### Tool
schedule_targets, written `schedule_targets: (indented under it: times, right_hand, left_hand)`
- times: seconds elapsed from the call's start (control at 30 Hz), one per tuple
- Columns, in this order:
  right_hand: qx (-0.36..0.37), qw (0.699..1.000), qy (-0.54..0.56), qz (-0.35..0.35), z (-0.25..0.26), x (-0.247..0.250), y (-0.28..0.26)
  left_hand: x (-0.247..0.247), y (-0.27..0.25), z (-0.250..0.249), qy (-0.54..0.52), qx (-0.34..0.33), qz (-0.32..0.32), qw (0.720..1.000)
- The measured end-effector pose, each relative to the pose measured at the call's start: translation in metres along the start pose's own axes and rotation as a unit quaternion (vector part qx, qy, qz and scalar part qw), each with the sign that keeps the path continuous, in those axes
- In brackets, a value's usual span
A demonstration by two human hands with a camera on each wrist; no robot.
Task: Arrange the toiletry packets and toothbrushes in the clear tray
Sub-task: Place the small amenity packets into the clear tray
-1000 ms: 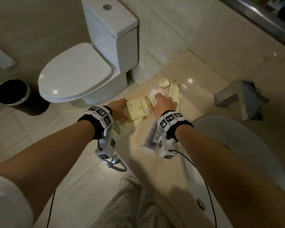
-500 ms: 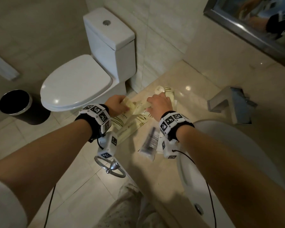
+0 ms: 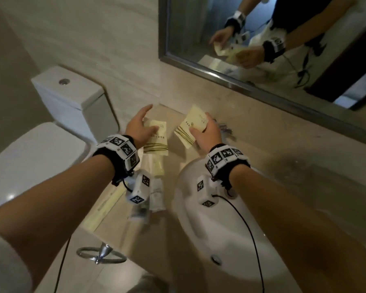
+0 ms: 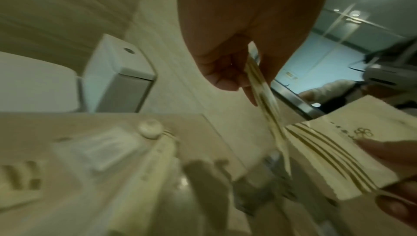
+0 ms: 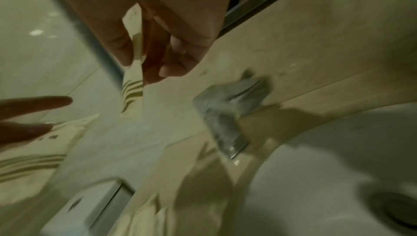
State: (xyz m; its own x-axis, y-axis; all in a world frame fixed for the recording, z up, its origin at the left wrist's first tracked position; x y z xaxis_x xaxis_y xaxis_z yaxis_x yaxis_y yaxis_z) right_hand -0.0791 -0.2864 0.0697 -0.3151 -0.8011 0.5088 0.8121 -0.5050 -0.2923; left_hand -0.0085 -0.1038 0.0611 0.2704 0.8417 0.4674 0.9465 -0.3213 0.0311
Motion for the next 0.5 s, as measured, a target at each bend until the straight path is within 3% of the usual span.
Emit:
schedule_targets:
  times: [0.2,0.5]
  right_hand:
    - [-0.035,0.991,0.1,-0.083,-0.039,0.116,-0.033]
    - [-0.133,0.957,0.09,-0.242,-0.154,0.251,-0.088]
  left_hand:
    - [-0.09,0.002,-0.084,-0.033,-0.114,0.07,0.99]
    - [-0.241,-0.041,-0.167,-0.026,-0.176,0.203,0.963]
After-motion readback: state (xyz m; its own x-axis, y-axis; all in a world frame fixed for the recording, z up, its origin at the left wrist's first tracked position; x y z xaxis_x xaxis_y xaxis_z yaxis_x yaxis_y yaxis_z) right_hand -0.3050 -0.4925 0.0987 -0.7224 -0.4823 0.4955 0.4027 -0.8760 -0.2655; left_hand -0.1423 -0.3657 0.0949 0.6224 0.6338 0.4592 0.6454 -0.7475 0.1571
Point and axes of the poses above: each hand's wrist, its own y-axis towards the middle knuckle, its own x-axis out of the back of the hand, z = x × y, the point moved 3 cm from there along y, towards the middle knuckle, and after that the axes turned 11 degrees about -x, right-handed, at the moved point
